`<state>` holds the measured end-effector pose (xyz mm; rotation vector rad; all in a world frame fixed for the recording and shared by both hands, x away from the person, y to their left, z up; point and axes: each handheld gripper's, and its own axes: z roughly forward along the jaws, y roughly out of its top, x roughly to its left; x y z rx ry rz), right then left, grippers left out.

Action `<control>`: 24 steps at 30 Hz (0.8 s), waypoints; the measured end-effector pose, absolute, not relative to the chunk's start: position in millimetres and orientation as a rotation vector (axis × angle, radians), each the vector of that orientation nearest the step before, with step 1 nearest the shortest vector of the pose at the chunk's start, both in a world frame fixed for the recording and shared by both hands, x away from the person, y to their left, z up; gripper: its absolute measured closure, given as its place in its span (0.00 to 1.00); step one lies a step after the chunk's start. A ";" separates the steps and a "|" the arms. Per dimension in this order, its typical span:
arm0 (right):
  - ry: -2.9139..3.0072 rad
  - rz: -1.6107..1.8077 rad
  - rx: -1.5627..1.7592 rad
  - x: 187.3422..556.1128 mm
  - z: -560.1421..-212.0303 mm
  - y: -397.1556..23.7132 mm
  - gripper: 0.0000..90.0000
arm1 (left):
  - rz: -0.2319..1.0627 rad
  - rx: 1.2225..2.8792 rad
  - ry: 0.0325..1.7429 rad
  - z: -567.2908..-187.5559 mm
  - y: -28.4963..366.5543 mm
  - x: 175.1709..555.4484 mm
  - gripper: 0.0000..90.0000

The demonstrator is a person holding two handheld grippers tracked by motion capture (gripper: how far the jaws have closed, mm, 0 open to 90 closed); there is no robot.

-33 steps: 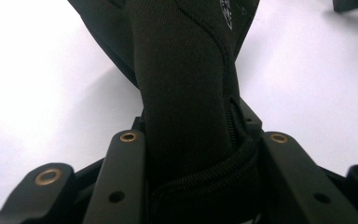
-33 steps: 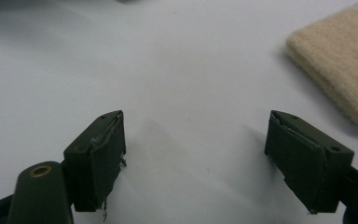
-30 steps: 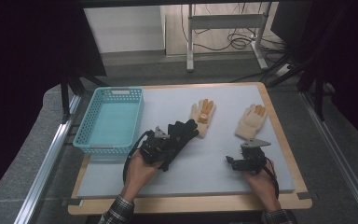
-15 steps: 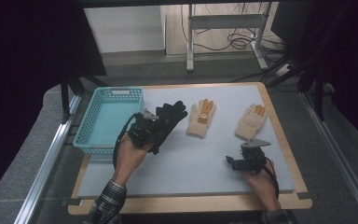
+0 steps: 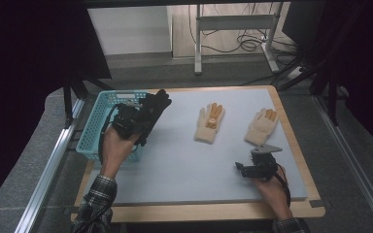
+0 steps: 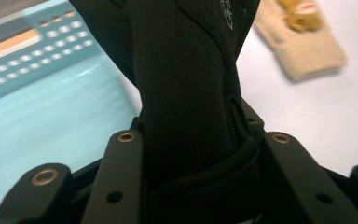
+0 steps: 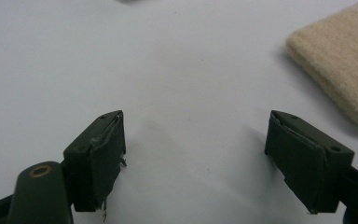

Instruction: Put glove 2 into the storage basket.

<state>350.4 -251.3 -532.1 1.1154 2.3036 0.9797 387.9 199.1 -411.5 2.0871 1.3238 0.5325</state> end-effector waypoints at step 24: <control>2.303 0.980 1.115 350.5 -532.2 -251.3 0.22 | 0.513 2.052 1.795 -456.6 304.3 441.4 0.70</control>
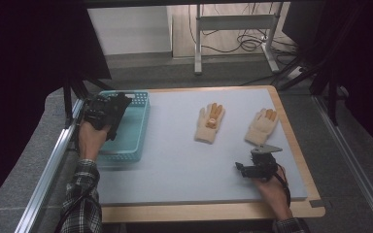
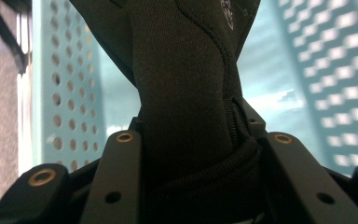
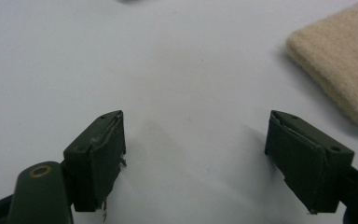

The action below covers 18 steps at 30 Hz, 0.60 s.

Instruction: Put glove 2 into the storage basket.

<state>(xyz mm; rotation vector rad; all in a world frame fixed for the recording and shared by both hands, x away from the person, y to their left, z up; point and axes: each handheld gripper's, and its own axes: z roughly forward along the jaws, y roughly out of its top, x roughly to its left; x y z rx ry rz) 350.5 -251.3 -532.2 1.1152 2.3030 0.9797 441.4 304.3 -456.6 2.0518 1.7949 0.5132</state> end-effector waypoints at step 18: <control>2.303 0.980 1.116 350.6 -532.2 -251.3 0.22 | 0.471 2.168 1.927 -503.2 316.0 470.5 0.53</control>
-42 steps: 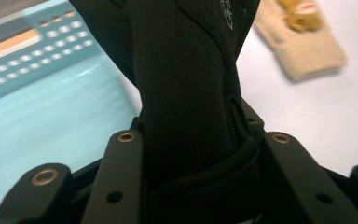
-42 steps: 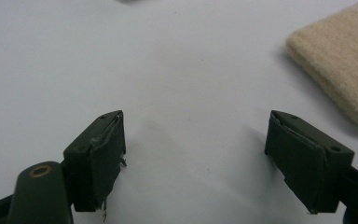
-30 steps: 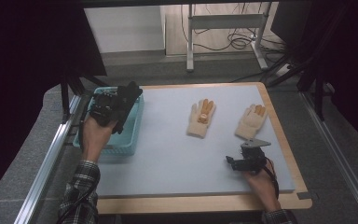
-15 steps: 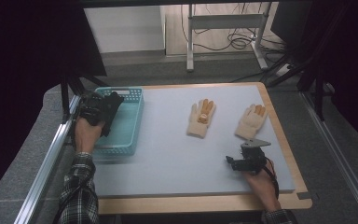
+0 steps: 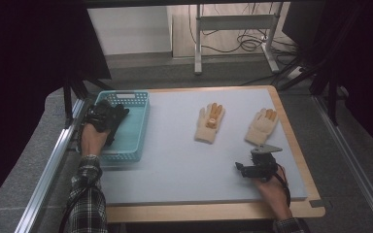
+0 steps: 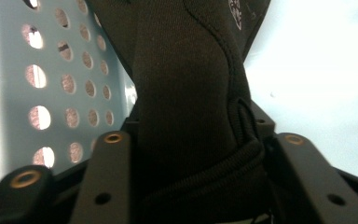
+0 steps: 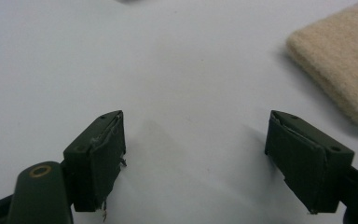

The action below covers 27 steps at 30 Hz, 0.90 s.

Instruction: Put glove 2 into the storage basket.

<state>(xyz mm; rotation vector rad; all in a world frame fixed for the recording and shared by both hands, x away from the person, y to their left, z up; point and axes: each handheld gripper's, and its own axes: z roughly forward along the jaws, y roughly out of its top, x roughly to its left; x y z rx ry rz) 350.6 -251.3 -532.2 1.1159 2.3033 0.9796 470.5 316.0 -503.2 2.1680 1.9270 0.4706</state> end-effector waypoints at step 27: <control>2.304 0.979 1.114 350.5 -532.2 -251.3 0.22 | 0.373 1.981 1.616 -452.3 314.8 440.1 0.05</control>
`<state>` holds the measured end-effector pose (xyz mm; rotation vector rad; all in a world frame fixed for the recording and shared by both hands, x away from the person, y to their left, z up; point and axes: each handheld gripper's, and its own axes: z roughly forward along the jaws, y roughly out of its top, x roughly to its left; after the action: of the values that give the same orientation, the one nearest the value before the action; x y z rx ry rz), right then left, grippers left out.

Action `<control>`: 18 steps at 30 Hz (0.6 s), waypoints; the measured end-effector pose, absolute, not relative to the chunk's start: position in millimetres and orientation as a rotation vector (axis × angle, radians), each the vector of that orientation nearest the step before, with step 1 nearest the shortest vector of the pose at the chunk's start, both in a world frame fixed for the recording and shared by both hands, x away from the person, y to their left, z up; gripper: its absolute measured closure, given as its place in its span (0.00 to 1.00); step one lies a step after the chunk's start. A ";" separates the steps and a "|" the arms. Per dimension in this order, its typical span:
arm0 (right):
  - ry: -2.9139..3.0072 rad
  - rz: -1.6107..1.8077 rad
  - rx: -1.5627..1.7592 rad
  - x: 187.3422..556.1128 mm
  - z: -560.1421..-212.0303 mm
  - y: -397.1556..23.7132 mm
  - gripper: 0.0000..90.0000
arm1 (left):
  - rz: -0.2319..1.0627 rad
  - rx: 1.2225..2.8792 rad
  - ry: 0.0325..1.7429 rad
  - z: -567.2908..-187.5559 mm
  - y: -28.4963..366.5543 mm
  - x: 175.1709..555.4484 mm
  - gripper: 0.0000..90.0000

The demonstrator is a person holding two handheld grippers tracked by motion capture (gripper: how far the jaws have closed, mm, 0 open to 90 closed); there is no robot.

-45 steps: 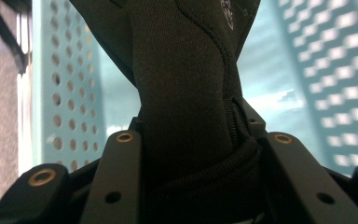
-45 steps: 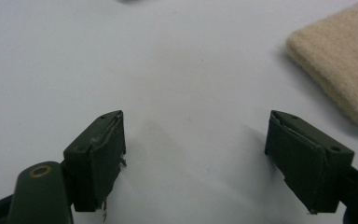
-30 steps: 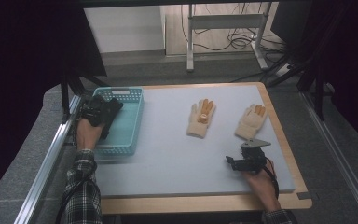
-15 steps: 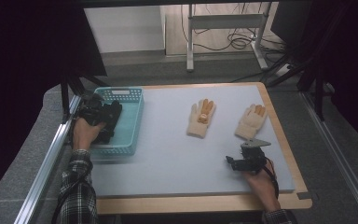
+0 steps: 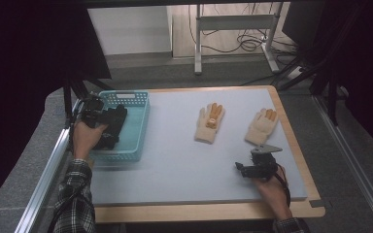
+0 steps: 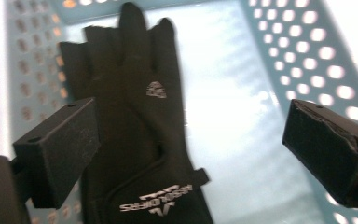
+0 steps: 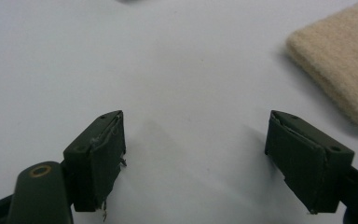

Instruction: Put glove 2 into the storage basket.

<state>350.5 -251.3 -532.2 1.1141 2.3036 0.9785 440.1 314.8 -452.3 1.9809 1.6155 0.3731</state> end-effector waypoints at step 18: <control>2.303 0.978 1.114 350.4 -532.2 -251.3 0.22 | 0.401 2.032 1.343 -425.9 260.1 423.5 0.01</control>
<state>350.4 -251.3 -532.2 1.1139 2.3034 0.9776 423.5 260.1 -425.9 2.0321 1.3426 0.4007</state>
